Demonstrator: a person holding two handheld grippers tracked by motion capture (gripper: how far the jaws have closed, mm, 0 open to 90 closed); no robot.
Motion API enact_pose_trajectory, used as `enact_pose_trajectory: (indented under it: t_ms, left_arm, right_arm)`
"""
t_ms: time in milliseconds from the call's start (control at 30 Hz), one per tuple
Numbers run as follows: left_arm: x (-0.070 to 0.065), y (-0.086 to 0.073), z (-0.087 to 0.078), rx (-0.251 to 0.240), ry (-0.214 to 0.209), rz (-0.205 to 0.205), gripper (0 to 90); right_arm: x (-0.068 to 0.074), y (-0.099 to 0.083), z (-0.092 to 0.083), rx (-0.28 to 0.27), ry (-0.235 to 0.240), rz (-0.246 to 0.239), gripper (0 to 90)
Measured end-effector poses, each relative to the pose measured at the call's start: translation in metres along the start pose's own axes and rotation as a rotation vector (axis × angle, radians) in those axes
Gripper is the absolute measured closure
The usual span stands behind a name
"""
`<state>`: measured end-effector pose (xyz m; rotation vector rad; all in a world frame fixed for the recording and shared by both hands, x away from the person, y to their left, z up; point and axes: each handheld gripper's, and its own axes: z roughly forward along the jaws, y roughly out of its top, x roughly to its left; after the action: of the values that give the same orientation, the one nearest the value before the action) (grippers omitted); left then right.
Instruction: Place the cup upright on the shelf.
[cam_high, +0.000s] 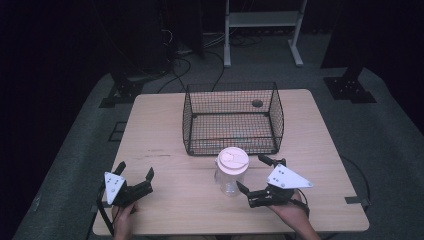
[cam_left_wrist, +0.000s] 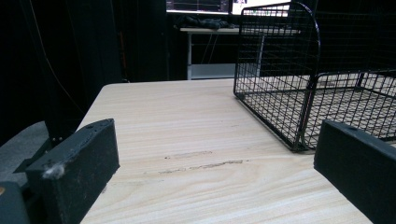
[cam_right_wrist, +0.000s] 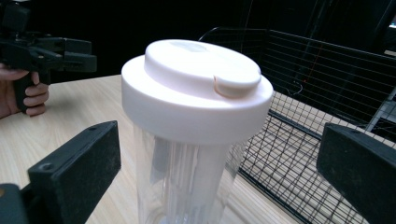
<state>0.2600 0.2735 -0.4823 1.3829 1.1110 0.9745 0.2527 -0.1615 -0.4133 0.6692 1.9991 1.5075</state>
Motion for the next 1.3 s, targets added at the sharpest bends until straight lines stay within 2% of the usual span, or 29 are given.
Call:
enact_pose_trajectory:
  t_ms: [233,567,967,1200,1300]
  left_arm:
    - [0.000,0.000,0.000,-0.001,0.001,0.000,0.0]
    - [0.000,0.000,0.000,-0.002,0.000,0.000,0.0]
    - [0.000,0.000,0.000,-0.004,-0.002,-0.004,0.0]
    - [0.000,0.000,0.000,-0.004,-0.002,-0.004,0.0]
    - [0.000,0.000,0.000,-0.005,-0.001,-0.005,0.0]
  right_arm:
    - [0.002,0.005,0.011,-0.007,0.002,-0.003,0.0]
    - [0.004,0.007,0.027,-0.022,0.030,0.023,0.0]
    - [0.007,0.009,0.043,-0.023,0.020,0.007,0.0]
    - [0.008,0.008,0.046,-0.024,0.021,0.002,0.0]
    - [0.008,0.008,0.045,-0.031,0.027,-0.011,3.4]
